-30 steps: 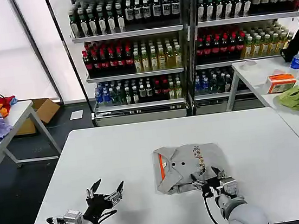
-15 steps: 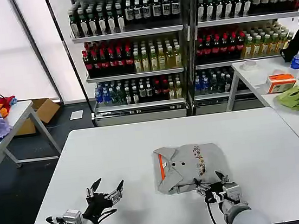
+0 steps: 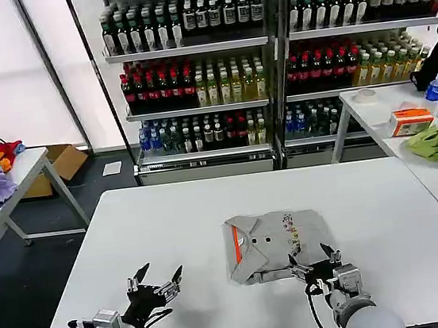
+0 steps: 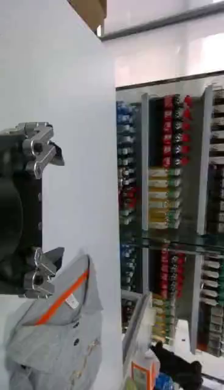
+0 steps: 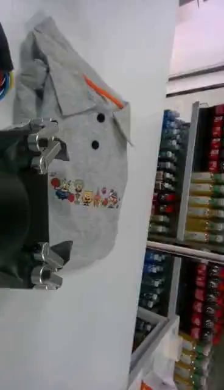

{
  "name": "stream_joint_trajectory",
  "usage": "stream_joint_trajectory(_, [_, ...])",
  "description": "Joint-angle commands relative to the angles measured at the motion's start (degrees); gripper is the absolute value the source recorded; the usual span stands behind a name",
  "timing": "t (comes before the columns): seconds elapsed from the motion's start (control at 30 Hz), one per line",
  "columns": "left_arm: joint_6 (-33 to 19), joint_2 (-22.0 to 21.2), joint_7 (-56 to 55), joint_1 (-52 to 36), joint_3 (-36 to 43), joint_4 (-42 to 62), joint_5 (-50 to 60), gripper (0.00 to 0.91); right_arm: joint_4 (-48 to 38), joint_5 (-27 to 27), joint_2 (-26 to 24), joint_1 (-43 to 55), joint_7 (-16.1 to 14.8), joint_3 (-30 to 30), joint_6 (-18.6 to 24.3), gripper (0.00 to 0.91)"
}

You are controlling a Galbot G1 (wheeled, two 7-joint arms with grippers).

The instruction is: Fold and organize the clothes.

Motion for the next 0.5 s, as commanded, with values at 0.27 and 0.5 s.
stream_joint_trajectory(0.27, [-0.1, 0.1, -0.1, 0.2, -0.1, -0.1, -0.3, 0.907, -5.9, -2.0, 1.3, 0.7, -0.3, -0.7, 0.0, 0.907])
stream_joint_trajectory(0.5, [-1.9, -0.2, -1.6, -0.1, -0.5, -1.0, -1.5, 0.907, -1.8, -1.6, 1.6, 0.0, -0.3, 1.0, 0.1, 0.907])
